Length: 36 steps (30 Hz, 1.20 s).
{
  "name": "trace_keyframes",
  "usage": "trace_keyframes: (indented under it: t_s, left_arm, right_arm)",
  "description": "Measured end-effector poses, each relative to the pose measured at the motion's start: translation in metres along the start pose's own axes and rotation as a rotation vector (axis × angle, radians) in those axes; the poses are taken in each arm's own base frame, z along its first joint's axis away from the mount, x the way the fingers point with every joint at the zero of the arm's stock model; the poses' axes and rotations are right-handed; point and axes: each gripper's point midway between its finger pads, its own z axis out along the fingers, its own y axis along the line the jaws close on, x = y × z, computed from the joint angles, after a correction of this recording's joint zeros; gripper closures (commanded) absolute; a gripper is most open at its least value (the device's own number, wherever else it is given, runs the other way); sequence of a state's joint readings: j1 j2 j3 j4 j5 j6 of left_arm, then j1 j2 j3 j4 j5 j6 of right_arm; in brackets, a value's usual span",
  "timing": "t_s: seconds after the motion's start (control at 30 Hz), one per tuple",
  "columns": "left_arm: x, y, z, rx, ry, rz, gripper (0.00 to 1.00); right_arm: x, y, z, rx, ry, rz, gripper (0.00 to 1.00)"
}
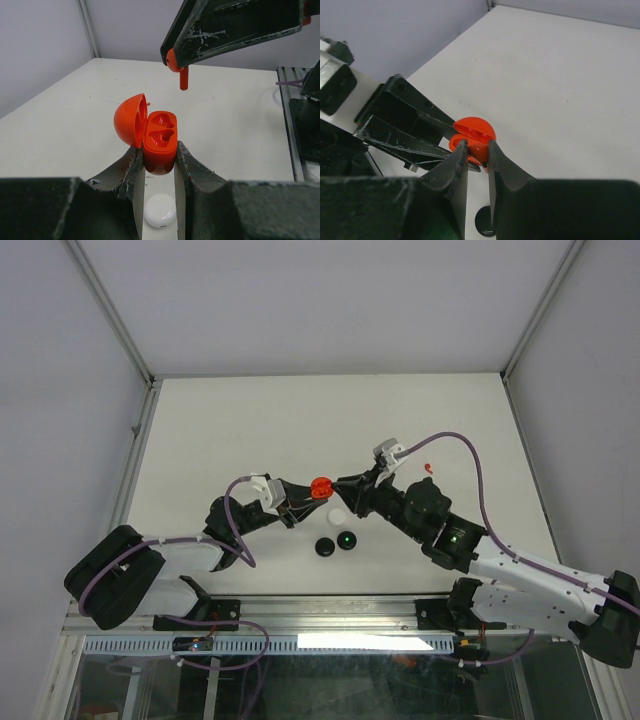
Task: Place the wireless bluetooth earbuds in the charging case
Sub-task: Place the earbud in the charging case.
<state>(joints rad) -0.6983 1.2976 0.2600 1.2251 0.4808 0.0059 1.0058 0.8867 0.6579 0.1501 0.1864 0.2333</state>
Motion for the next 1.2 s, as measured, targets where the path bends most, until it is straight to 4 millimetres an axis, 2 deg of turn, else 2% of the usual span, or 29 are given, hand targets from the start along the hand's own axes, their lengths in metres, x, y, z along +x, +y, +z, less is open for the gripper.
trace_keyframes:
  t_s: [0.33,0.77,1.2]
  left_arm:
    - [-0.006,-0.002,0.003,0.008,-0.03,-0.036,0.95]
    - [-0.008,-0.005,0.003,0.022,-0.037,-0.052,0.95]
    - [-0.01,-0.006,0.003,0.023,-0.043,-0.058,0.96]
  right_arm:
    - [-0.015,0.023,0.005,-0.1,-0.086,-0.011,0.83]
    - [0.002,0.034,0.019,-0.144,-0.051,-0.019,0.84]
    - [0.01,0.032,0.021,-0.134,-0.027,-0.032,0.84]
